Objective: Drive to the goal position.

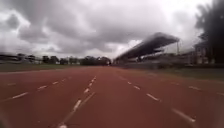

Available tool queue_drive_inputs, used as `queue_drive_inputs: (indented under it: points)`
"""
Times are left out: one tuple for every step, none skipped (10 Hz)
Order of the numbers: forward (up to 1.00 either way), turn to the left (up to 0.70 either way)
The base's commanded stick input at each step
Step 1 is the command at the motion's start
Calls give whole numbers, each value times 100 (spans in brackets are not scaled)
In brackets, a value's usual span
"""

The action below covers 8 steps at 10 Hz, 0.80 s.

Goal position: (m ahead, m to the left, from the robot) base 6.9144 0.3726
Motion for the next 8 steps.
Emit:
queue_drive_inputs:
  points:
    - [70, -35]
    - [70, -35]
    - [70, -35]
    - [70, -35]
    - [70, -35]
    - [70, -35]
    - [70, -35]
    - [70, -31]
